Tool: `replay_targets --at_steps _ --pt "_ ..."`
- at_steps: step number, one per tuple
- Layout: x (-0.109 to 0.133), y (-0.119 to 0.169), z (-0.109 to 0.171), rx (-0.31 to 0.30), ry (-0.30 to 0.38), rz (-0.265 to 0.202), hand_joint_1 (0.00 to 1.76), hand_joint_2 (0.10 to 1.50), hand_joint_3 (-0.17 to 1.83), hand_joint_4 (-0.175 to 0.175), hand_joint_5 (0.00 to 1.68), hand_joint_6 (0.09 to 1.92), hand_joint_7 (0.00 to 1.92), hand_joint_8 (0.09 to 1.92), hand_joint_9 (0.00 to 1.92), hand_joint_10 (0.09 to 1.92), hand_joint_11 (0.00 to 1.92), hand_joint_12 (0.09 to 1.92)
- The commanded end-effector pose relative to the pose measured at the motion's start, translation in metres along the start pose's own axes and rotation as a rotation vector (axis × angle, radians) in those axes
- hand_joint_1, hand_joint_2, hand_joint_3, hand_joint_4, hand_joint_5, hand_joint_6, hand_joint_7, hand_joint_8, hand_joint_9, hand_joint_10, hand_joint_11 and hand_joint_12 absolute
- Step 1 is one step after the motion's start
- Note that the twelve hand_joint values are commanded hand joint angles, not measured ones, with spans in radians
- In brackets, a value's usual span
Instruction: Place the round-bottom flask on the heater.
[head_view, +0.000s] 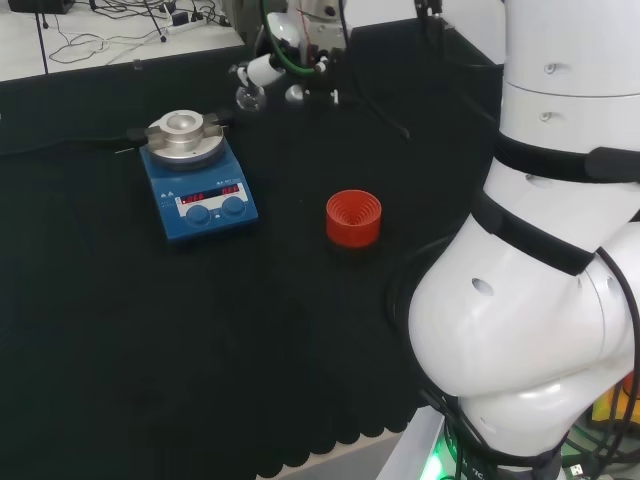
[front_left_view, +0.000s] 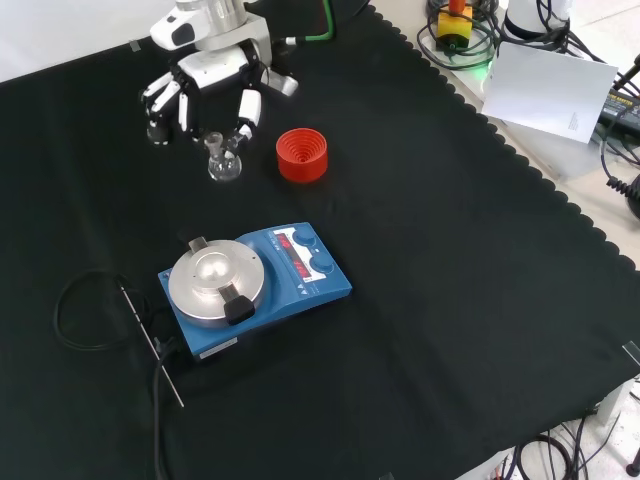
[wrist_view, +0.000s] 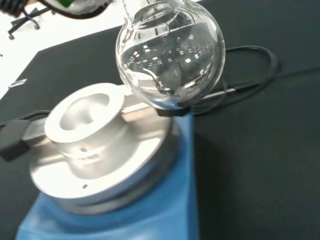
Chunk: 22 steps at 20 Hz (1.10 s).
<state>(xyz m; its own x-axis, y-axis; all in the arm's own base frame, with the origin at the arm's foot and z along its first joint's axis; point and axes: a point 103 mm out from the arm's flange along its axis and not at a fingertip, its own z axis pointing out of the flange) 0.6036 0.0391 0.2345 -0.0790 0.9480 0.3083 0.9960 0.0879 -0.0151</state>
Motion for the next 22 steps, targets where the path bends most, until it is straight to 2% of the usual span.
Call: replay_targets --at_steps 1,12,22 --pt "0.032 0.021 0.011 0.019 -0.007 -0.06 0.97 0.83 0.66 -0.146 1.34 1.19 0.37 0.73 0.6 0.66 0.19 1.41" --pt "0.055 0.048 0.025 0.017 0.0 -0.108 0.97 0.83 0.66 -0.144 1.34 1.2 0.37 0.73 0.61 0.66 0.19 1.41" --pt "0.058 0.065 0.042 -0.013 0.021 -0.124 0.97 0.83 0.66 -0.143 1.33 1.2 0.37 0.73 0.61 0.66 0.19 1.41"
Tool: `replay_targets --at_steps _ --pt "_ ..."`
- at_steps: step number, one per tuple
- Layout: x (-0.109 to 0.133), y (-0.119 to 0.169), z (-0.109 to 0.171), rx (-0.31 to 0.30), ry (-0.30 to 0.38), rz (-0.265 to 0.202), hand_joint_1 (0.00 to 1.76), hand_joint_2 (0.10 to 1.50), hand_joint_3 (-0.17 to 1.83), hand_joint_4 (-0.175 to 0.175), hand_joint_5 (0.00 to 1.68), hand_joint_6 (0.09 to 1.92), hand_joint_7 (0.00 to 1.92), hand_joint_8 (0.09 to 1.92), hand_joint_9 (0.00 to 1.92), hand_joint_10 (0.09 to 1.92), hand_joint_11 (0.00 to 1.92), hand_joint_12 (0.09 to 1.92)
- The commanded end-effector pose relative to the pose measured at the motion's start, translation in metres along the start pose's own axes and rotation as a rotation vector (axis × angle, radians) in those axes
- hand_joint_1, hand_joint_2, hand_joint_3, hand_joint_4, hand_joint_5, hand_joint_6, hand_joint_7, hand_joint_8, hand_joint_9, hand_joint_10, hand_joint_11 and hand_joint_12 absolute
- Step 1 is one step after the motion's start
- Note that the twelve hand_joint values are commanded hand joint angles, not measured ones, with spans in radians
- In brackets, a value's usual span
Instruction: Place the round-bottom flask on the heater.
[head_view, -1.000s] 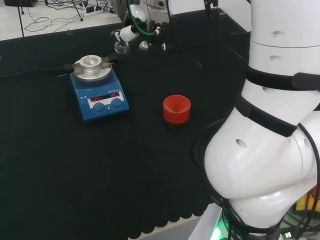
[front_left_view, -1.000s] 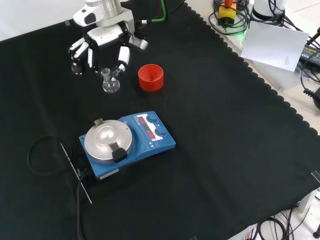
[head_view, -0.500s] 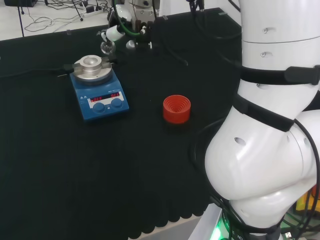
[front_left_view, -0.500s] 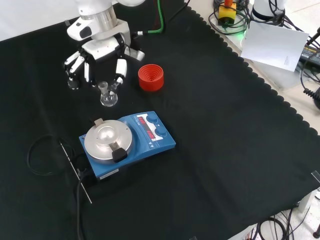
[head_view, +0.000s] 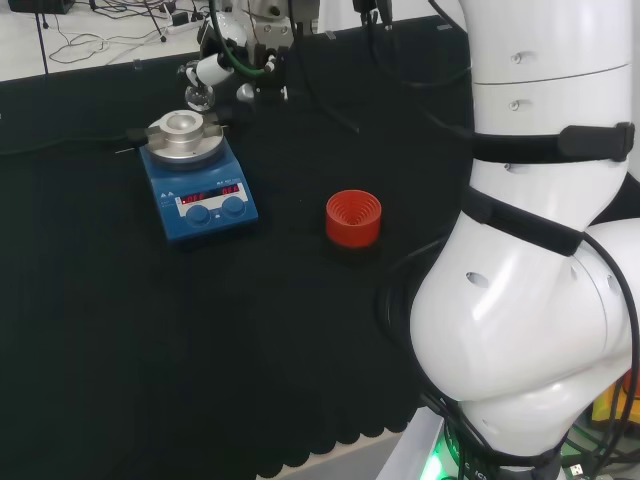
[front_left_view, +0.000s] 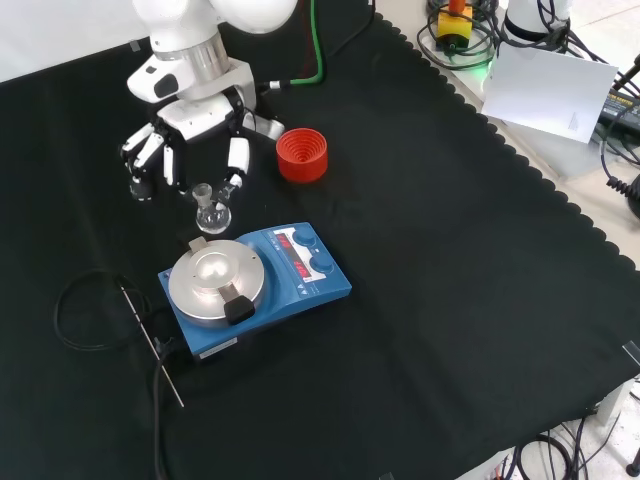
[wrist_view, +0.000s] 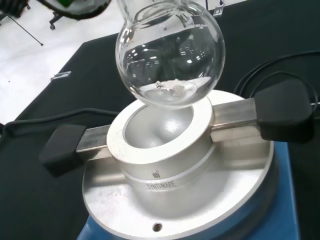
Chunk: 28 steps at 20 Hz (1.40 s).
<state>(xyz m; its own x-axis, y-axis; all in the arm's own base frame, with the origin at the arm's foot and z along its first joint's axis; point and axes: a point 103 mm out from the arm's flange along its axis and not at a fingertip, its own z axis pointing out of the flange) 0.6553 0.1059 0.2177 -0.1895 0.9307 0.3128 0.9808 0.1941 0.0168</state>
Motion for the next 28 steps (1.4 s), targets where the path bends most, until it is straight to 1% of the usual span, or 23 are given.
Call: replay_targets --at_steps 1,6,13,24,28 --pt "0.004 0.009 0.009 -0.018 0.017 -0.016 0.97 0.83 0.66 -0.143 1.33 1.2 0.37 0.73 0.61 0.66 0.19 1.41" --pt "0.009 0.019 0.018 -0.006 0.02 -0.031 0.96 0.83 0.66 -0.142 1.33 1.2 0.37 0.73 0.61 0.66 0.2 1.4" --pt "0.013 0.027 0.031 0.013 0.022 -0.038 0.96 0.84 0.66 -0.141 1.33 1.2 0.37 0.73 0.61 0.66 0.2 1.4" --pt "0.003 0.029 0.045 0.024 0.024 -0.028 0.96 0.84 0.65 -0.141 1.33 1.2 0.38 0.73 0.61 0.66 0.2 1.4" --pt "0.004 0.032 0.047 0.028 0.022 -0.033 0.96 0.84 0.65 -0.14 1.33 1.21 0.38 0.73 0.61 0.66 0.2 1.4"
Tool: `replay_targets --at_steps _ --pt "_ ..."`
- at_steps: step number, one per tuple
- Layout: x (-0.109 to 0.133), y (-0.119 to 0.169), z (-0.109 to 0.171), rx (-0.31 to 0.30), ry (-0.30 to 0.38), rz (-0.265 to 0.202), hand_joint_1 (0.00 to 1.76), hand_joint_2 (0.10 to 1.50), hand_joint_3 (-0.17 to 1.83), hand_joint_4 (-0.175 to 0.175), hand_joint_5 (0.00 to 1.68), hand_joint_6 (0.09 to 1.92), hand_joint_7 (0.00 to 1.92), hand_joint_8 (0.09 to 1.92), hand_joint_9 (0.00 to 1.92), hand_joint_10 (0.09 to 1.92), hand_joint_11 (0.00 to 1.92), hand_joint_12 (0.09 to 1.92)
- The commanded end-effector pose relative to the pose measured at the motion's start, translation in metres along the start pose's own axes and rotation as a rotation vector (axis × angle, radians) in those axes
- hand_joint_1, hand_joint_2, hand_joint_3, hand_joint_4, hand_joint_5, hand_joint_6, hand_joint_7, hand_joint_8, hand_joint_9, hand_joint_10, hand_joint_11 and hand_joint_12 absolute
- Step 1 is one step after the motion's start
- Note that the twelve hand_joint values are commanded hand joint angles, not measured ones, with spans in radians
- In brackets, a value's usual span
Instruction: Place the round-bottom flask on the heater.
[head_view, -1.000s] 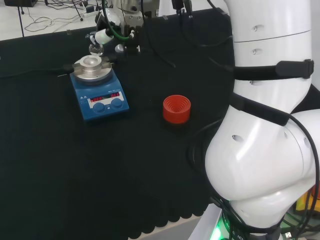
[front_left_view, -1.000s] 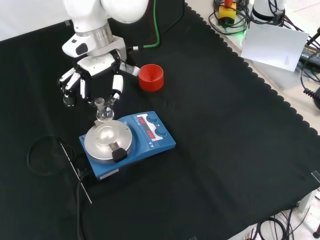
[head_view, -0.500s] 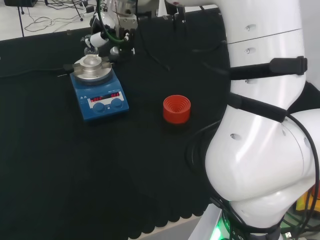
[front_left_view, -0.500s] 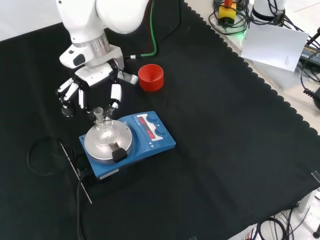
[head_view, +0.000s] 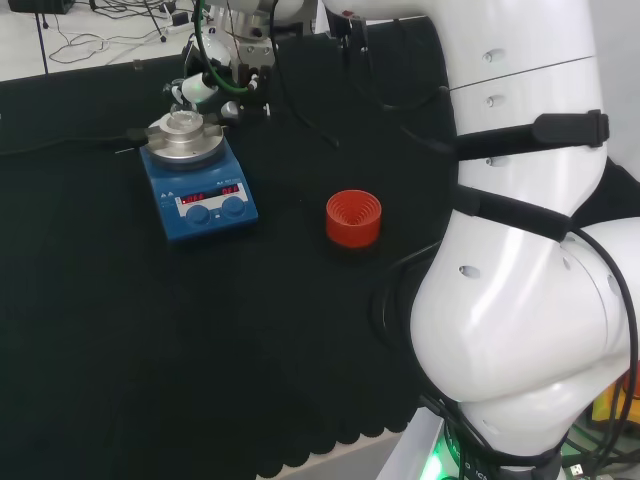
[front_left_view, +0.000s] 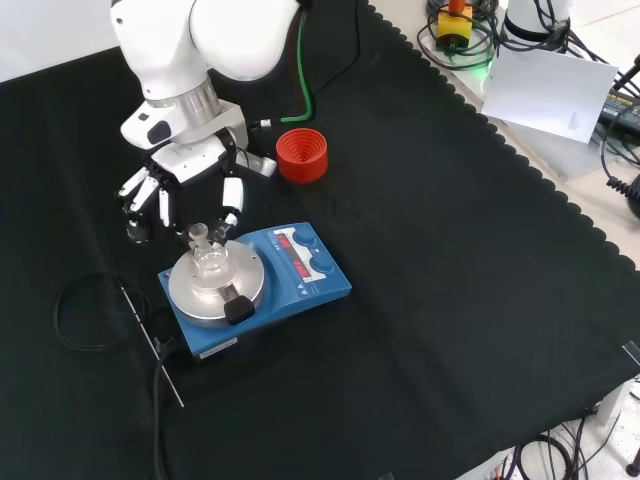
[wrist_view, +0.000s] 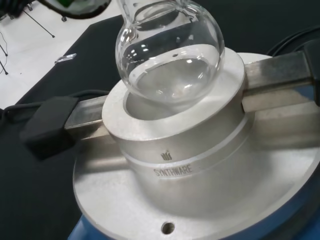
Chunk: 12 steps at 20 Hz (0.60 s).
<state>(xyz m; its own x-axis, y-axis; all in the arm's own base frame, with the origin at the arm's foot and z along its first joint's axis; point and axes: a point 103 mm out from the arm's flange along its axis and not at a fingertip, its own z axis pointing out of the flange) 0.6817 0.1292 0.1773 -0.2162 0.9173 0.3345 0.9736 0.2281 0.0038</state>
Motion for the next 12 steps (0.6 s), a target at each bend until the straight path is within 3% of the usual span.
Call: replay_targets --at_steps 1,12 --pt "0.0004 0.0023 0.0036 0.007 -0.002 -0.006 0.96 0.84 0.65 -0.14 1.33 1.21 0.38 0.73 0.61 0.66 0.2 1.4" --pt "-0.0002 0.003 0.0069 0.02 -0.018 -0.014 0.95 0.84 0.65 -0.14 1.33 1.21 0.38 0.73 0.61 0.66 0.21 1.4"
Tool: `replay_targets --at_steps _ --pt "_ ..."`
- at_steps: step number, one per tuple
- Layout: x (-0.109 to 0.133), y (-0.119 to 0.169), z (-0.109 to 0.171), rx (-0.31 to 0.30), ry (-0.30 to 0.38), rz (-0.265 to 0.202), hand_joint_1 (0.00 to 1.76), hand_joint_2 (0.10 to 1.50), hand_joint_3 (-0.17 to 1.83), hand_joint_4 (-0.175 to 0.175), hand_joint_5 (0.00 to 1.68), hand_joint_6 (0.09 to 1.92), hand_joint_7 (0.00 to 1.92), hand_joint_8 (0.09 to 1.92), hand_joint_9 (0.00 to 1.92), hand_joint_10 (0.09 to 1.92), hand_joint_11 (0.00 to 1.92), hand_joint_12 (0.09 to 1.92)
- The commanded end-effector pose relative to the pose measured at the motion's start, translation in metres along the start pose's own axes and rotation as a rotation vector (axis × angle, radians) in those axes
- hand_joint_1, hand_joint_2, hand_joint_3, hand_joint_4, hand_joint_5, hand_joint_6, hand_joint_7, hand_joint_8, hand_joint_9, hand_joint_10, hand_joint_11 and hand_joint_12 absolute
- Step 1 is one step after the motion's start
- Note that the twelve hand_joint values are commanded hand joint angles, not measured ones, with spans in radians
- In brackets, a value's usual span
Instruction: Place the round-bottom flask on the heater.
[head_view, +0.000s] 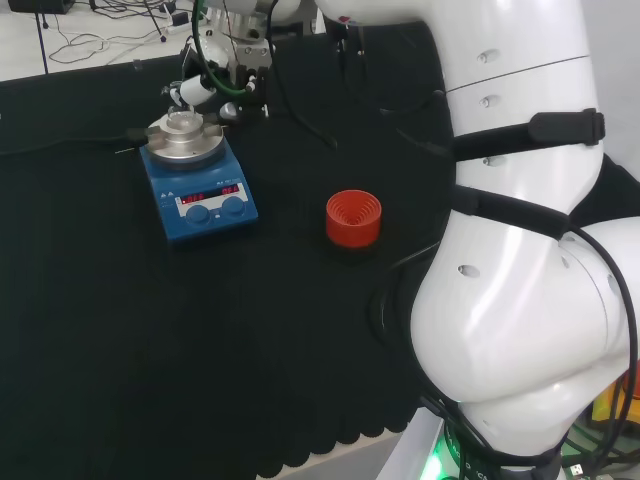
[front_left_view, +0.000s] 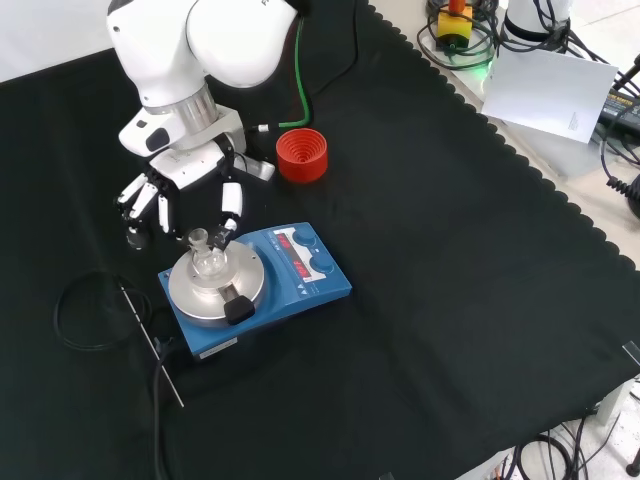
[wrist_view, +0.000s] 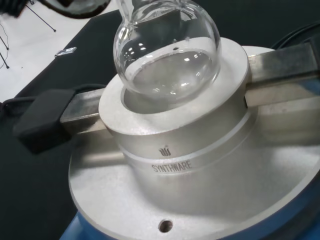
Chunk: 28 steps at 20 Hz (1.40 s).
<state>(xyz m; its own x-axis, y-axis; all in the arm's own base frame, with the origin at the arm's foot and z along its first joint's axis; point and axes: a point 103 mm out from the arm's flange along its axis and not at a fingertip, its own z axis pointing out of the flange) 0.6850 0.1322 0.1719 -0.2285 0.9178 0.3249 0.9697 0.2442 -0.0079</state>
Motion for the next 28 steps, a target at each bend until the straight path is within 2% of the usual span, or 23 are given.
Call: replay_targets --at_steps 1,2,3,4,5,6,9,10,12,13,14,17,21,28 --pt "-0.001 -0.001 0.002 0.004 -0.007 -0.002 0.95 0.84 0.65 -0.14 1.32 1.21 0.38 0.73 0.61 0.66 0.21 1.4" --pt "-0.002 -0.001 0.002 0.005 -0.003 0.0 1.0 0.73 0.81 -0.027 1.24 1.21 0.38 0.73 0.61 0.65 0.21 1.4" --pt "-0.002 -0.001 0.002 0.007 0.0 0.002 1.03 0.65 0.94 0.064 1.18 1.22 0.38 0.72 0.62 0.65 0.21 1.39" --pt "-0.003 -0.002 0.002 0.009 0.004 0.002 1.06 0.59 1.0 0.119 1.15 1.2 0.37 0.72 0.61 0.65 0.21 1.39" --pt "-0.002 -0.002 0.002 0.008 0.003 0.004 1.07 0.57 1.01 0.148 1.13 1.17 0.36 0.73 0.61 0.65 0.2 1.4" --pt "-0.002 -0.002 0.002 0.006 0.003 0.003 1.08 0.57 1.0 0.163 1.13 1.13 0.35 0.73 0.6 0.65 0.2 1.4" --pt "0.0 -0.003 0.0 0.003 -0.006 -0.003 1.09 0.59 0.91 0.175 1.15 1.02 0.33 0.74 0.58 0.67 0.19 1.4" --pt "0.001 -0.004 -0.001 0.004 -0.004 -0.003 1.0 0.61 0.83 0.108 1.17 0.98 0.33 0.75 0.57 0.68 0.19 1.4" --pt "0.001 -0.004 -0.001 0.004 0.0 -0.004 0.89 0.65 0.7 -0.054 1.19 0.93 0.31 0.76 0.55 0.7 0.18 1.41" --pt "0.001 -0.005 -0.002 0.002 0.001 -0.005 0.86 0.66 0.67 -0.1 1.19 0.92 0.31 0.76 0.55 0.7 0.18 1.41" --pt "0.001 -0.005 -0.002 0.003 0.001 -0.006 0.85 0.66 0.65 -0.126 1.18 0.91 0.31 0.76 0.55 0.7 0.18 1.41" --pt "0.003 -0.008 -0.006 0.001 -0.003 -0.004 0.83 0.66 0.62 -0.149 1.13 0.88 0.29 0.76 0.53 0.7 0.17 1.41" --pt "0.01 -0.019 -0.018 -0.013 -0.018 0.004 0.82 0.65 0.6 -0.132 1.0 0.87 0.26 0.76 0.5 0.71 0.15 1.42" --pt "0.009 -0.048 -0.047 -0.046 -0.027 0.027 0.81 0.64 0.58 -0.12 0.93 0.88 0.25 0.76 0.49 0.72 0.14 1.42"
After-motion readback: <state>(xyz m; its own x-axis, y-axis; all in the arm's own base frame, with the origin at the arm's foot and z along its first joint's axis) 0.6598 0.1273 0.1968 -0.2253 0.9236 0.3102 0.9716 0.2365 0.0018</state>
